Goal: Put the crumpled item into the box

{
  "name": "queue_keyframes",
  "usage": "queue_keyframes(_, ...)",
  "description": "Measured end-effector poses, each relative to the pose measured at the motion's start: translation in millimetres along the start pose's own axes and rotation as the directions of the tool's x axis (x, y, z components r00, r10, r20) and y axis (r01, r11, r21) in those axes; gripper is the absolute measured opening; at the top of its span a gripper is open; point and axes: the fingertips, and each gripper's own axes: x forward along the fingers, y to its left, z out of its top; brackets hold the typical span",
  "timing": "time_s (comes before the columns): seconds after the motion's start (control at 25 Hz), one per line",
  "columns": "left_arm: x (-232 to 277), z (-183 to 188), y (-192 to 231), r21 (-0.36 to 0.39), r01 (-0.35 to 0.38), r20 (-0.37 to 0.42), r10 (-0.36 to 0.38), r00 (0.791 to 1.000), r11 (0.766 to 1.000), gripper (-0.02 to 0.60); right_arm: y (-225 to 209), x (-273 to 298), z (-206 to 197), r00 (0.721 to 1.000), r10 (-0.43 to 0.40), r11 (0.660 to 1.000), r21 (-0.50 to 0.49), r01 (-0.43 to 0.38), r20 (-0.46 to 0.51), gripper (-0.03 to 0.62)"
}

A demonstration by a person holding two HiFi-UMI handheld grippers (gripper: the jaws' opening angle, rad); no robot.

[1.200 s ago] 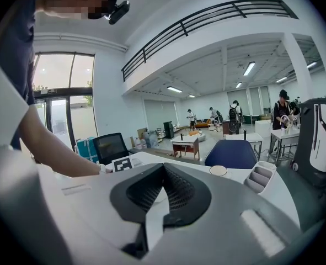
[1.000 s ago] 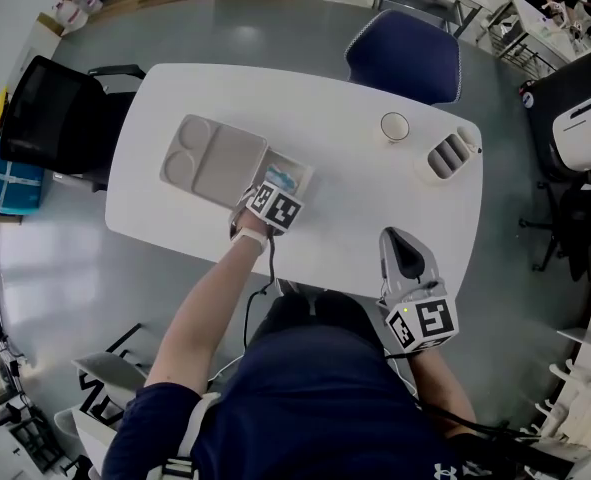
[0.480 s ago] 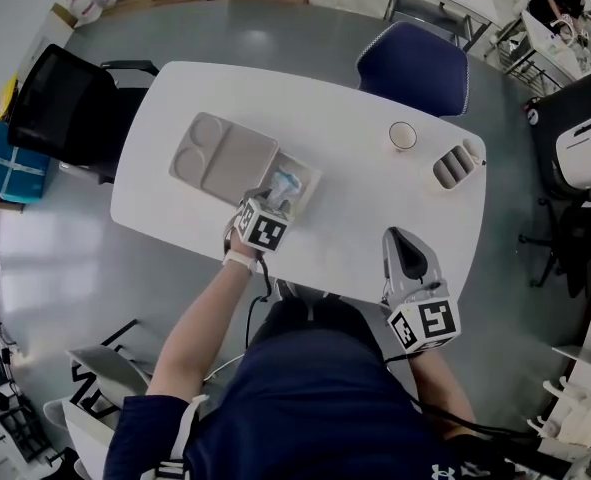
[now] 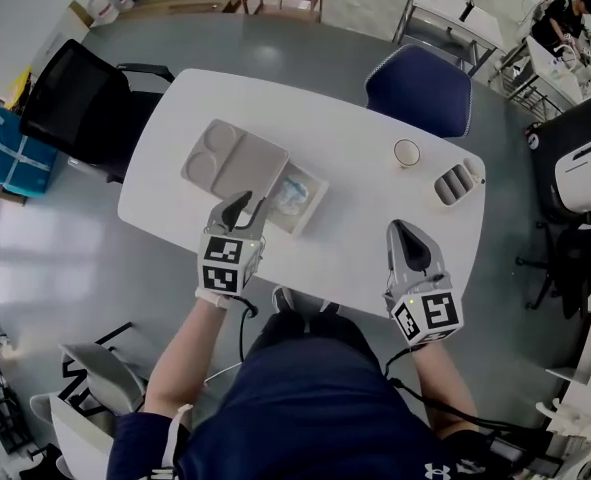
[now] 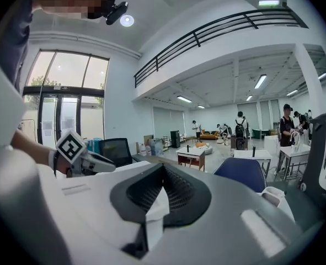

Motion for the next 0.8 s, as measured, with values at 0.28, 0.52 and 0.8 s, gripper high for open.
queue_keyframes(0.28,-79.2,65.1,-5.2,0.034,-0.026,0.252,0.017,0.967,0.999,0.106,0.6,11.4,27.1,0.999,0.01,0.999,-0.038,-0.009,0.042,0.002)
queue_keyframes(0.52,-131.9,120.6,3.7,-0.06,-0.054,0.428,0.075,0.901,0.997,0.069,10.1,17.7,68.6,0.989,0.045,0.996,-0.089,-0.033,0.144,0.002)
queue_keyframes(0.8,-168.0,148.4,-2.1,-0.052,-0.092,0.528,0.106,0.843,0.994,0.032,41.1,10.7,94.9,0.976,0.067,0.994,-0.097,-0.048,0.205,0.002)
